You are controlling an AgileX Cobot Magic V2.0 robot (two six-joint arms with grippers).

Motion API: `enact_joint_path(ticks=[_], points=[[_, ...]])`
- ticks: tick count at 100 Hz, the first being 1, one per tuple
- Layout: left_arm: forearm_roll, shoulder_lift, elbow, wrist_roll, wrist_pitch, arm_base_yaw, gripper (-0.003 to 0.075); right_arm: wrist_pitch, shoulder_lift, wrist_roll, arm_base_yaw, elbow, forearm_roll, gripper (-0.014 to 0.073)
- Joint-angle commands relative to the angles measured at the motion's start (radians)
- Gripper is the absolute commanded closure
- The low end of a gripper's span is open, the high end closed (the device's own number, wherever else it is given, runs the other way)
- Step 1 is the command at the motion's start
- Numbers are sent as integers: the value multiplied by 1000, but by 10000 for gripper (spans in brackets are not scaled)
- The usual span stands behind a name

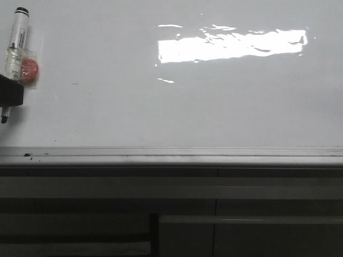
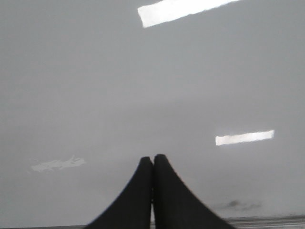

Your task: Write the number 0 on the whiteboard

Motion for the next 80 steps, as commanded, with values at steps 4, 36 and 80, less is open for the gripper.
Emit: enact_joint_path(ticks=[4, 36, 80], points=[[-7, 11, -25, -8, -113, -11, 342, -97, 19, -12, 1, -27, 3, 651], [-7, 96, -25, -8, -156, -11, 356, -125, 19, -12, 1, -27, 3, 651], [92, 112, -25, -8, -168, -11, 740, -137, 19, -12, 1, -32, 16, 651]])
